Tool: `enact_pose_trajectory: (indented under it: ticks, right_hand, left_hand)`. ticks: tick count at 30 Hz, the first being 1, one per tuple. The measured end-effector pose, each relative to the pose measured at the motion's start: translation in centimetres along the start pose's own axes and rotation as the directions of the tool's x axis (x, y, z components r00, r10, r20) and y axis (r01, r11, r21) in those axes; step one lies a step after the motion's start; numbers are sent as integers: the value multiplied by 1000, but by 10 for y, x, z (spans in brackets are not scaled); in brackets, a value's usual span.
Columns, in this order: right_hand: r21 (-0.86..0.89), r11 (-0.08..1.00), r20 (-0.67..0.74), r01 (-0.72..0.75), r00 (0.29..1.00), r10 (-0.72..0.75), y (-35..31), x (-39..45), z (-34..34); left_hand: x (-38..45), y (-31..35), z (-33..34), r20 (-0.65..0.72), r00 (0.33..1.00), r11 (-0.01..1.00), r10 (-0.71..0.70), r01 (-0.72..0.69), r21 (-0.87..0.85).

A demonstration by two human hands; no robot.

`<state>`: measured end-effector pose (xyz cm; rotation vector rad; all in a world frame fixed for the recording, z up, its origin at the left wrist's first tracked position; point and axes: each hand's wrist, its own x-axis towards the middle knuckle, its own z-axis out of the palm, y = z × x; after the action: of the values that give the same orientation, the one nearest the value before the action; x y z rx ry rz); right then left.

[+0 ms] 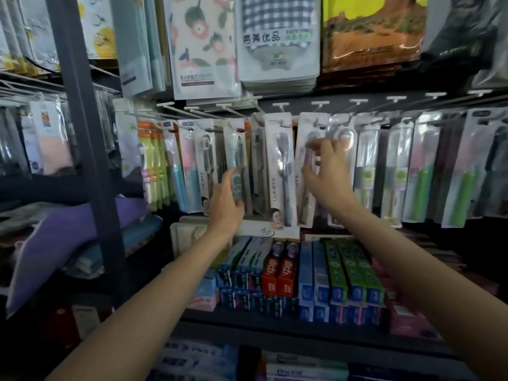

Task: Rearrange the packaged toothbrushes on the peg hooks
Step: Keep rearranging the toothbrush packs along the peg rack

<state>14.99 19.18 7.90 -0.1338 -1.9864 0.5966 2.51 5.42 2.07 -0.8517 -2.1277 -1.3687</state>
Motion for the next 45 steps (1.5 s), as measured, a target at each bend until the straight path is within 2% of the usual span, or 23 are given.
enact_pose_trajectory:
  ticks: [3, 5, 7, 10, 14, 17, 20, 23, 28, 32, 37, 41, 45]
  right_hand:
    - [82, 996, 98, 24, 995, -32, -31, -1, 34]
    - [84, 996, 150, 22, 988, -35, -44, 1, 60]
    - [82, 995, 213, -55, 976, 37, -51, 5, 83]
    - [135, 958, 277, -253, 938, 208, -48, 14, 107]
    - [167, 922, 348, -349, 896, 276, -33, 24, 128]
    - [163, 921, 362, -354, 890, 278, -24, 30, 144]
    - [230, 907, 396, -353, 885, 244, -19, 34, 150]
    - [323, 884, 422, -339, 887, 186, -18, 33, 150]
    - [380, 847, 505, -371, 851, 145, -14, 30, 150]
    - [396, 843, 493, -363, 859, 138, -14, 26, 155]
    - [457, 798, 501, -392, 855, 133, -10, 17, 161]
    - [491, 774, 470, -400, 870, 152, -13, 20, 161]
    - [440, 792, 466, -423, 861, 201, -8, 20, 156]
  left_hand:
    - [10, -26, -24, 11, 1000, 999, 16, -16, -49]
    - [16, -41, -41, 0, 999, 999, 38, -38, -20]
    - [23, -53, -54, -11, 1000, 999, 25, -26, -35]
    - [31, -61, -59, 14, 999, 991, 31, -29, -131]
    - [42, -57, -51, 187, 973, 977, 132, -96, -189]
    - [55, -60, -44, 327, 933, 980, 151, -98, -174]
    - [68, -62, -38, 406, 912, 971, 61, 39, -234]
    - [77, -60, -35, 425, 905, 937, 16, 134, -322]
    - [87, -63, -41, 391, 918, 932, 64, 85, -353]
    - [86, -67, -46, 408, 911, 920, 67, 102, -379]
    - [85, -70, -44, 504, 864, 940, 18, 156, -302]
    - [87, -66, -37, 516, 856, 896, 16, 218, -388]
    - [87, -67, -38, 497, 867, 853, -19, 274, -445]
